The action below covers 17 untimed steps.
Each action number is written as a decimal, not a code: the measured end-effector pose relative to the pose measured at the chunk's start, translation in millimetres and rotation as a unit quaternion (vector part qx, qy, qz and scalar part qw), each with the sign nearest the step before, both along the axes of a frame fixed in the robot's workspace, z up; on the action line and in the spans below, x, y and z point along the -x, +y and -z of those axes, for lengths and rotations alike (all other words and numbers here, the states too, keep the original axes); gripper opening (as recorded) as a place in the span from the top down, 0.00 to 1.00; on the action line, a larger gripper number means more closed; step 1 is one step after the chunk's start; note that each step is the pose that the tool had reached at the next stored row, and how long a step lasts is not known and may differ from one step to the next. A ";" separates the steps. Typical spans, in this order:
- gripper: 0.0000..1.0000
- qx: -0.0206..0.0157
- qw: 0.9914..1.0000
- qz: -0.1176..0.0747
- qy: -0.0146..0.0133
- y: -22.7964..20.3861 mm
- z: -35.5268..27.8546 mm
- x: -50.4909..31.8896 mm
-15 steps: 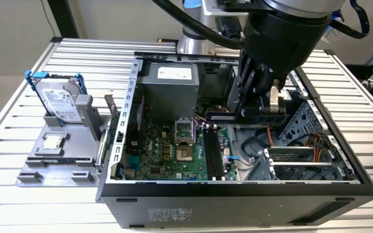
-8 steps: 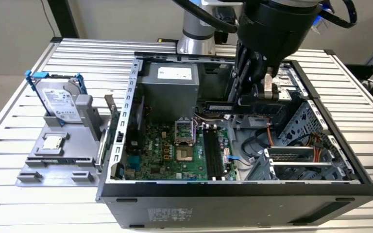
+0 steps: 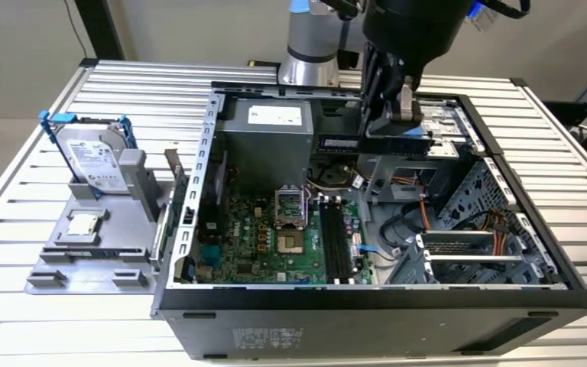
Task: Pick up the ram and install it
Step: 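Insert the ram into the slot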
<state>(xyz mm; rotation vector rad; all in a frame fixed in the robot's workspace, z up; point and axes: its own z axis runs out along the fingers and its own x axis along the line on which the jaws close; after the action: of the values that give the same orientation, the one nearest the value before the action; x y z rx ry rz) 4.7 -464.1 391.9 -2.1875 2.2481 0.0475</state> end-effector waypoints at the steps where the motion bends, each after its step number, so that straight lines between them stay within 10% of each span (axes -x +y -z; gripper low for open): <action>1: 1.00 0.000 1.000 0.000 0.000 4.6 0.0 0.0; 8: 1.00 0.000 1.000 0.000 0.000 33.8 0.7 0.0; 17: 1.00 0.000 1.000 0.000 0.000 35.9 0.8 -0.6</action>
<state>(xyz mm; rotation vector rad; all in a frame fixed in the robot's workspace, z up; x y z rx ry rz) 5.3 -428.2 391.0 -2.1873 2.2484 0.0474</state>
